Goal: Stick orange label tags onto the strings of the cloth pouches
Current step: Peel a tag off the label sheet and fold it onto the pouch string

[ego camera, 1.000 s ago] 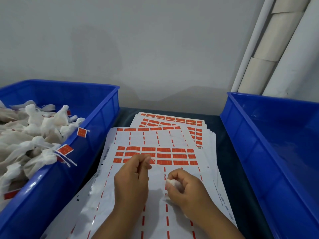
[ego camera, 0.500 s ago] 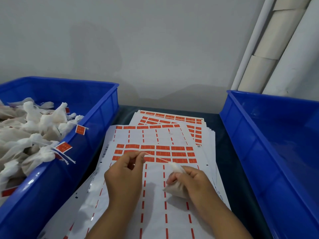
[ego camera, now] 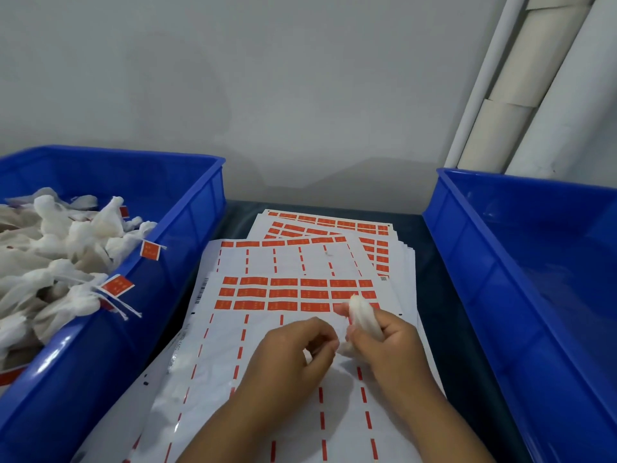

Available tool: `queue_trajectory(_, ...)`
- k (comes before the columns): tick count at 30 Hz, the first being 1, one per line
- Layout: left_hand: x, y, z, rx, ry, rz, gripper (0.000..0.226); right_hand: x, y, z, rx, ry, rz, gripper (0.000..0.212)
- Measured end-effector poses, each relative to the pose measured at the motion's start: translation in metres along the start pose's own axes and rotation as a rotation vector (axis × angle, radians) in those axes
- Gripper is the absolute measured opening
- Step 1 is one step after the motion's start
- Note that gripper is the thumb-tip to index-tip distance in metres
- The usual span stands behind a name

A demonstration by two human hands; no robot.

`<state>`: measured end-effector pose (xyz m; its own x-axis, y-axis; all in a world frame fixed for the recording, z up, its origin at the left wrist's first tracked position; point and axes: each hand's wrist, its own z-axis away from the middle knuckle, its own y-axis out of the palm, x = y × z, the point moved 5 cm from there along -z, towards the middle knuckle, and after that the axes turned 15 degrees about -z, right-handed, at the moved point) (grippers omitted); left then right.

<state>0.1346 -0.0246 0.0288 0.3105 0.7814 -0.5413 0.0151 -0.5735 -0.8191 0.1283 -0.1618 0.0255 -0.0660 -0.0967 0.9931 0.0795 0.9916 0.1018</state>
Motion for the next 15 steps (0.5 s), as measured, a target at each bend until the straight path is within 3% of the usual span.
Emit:
queue_trajectory(6,-0.005,-0.007,0.002,-0.177,0.091,0.015,0.031,-0.004,0.011,0.001,0.156,-0.110,0.386,0.017)
queue_trajectory(15,-0.003,-0.006,0.001,-0.176,0.039,0.142,0.023,-0.004,0.016,0.003,0.253,-0.119,0.359,0.026)
